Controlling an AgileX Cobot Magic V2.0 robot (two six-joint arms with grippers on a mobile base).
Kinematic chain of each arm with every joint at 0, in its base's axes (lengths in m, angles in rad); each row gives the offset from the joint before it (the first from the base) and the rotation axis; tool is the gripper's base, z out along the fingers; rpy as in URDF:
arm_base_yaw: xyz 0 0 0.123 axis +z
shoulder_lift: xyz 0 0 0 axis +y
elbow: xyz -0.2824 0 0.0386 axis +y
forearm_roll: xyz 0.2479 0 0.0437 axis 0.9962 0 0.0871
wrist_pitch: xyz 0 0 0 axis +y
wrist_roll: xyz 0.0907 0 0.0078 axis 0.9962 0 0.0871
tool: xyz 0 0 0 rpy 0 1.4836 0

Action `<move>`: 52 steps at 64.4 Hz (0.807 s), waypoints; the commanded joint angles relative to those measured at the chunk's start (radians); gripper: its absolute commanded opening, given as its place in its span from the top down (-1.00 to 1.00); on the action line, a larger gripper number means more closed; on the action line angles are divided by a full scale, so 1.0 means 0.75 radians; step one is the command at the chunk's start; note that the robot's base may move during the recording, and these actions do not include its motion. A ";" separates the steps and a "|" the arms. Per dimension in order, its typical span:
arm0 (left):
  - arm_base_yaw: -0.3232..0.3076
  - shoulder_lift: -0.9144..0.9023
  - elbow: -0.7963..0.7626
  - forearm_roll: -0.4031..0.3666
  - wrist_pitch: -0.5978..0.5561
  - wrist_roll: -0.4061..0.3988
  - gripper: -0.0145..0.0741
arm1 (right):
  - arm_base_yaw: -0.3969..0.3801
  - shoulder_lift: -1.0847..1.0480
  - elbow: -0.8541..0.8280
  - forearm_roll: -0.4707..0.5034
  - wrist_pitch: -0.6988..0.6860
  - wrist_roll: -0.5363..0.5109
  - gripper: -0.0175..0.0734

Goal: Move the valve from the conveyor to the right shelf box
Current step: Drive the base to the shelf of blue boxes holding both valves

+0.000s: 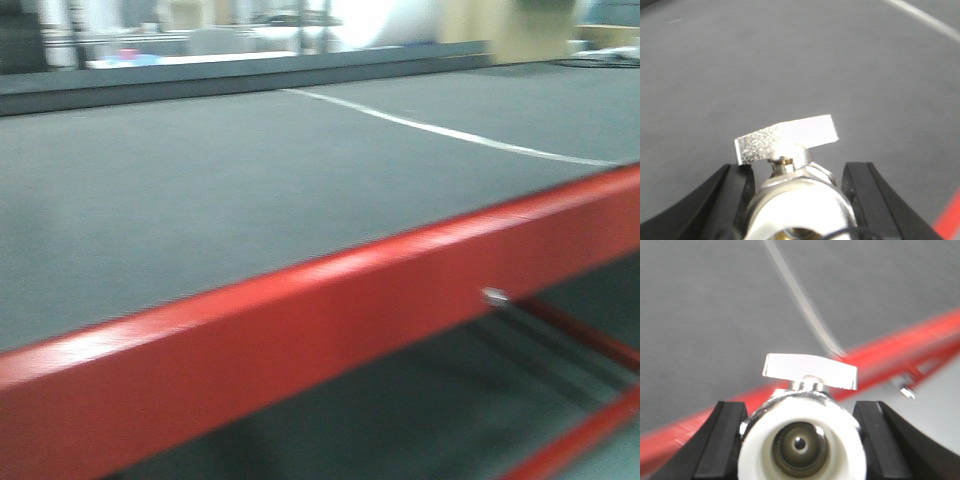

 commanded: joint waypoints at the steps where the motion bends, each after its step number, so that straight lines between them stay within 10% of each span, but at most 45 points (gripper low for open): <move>1: -0.007 -0.014 -0.014 -0.015 -0.058 -0.008 0.92 | -0.004 -0.019 -0.026 -0.008 -0.091 0.001 0.97; 52: -0.007 -0.014 -0.014 -0.015 -0.058 -0.008 0.92 | -0.004 -0.019 -0.026 -0.008 -0.091 0.001 0.97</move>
